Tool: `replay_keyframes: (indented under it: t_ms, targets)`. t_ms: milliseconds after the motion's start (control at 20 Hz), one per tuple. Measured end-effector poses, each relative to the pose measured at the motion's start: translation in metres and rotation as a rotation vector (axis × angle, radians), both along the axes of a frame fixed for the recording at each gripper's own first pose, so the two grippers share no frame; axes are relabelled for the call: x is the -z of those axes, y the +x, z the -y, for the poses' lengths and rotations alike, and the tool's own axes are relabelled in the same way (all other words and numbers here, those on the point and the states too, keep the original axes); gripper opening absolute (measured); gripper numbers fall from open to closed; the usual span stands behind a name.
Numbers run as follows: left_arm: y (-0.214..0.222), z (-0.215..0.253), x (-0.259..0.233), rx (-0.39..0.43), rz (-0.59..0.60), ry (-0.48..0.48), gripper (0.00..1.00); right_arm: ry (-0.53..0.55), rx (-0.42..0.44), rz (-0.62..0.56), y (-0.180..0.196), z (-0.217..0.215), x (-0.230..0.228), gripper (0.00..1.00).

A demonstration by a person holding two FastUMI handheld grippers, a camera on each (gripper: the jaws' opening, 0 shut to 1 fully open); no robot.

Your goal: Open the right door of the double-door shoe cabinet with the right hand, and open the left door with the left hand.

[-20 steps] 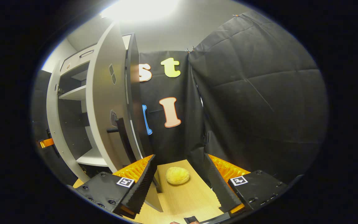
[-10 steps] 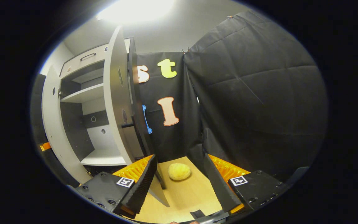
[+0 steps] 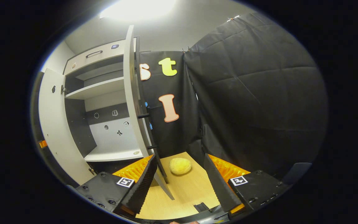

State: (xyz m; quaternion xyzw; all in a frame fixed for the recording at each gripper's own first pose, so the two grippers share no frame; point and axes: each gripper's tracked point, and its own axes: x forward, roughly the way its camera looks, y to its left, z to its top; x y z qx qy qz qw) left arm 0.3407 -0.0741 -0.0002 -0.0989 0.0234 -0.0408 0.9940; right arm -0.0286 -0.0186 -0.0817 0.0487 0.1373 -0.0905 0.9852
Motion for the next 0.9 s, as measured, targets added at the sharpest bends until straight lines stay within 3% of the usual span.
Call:
replay_keyframes:
  t_ms: [100, 150, 300, 500, 900]
  targets:
    - [-0.004, 0.033, -0.004, 0.061, -0.018, -0.140, 0.03, -0.004, 0.000, -0.004, -0.004, -0.007, 0.000, 0.96]
    - [-0.006, 0.045, -0.007, 0.046, -0.013, -0.118, 0.07, -0.012, -0.003, -0.003, -0.005, -0.010, -0.001, 0.96]
    - [-0.010, 0.044, -0.009, 0.012, -0.003, -0.055, 0.06, -0.032, -0.008, -0.008, -0.011, -0.014, -0.002, 0.96]
    - [-0.012, 0.037, -0.003, -0.035, -0.035, -0.085, 0.07, -0.105, 0.019, 0.039, -0.002, -0.001, -0.005, 0.96]
    - [-0.044, 0.037, -0.024, -0.234, -0.014, -0.070, 0.06, -0.086, -0.191, 0.053, 0.052, 0.013, 0.013, 0.96]
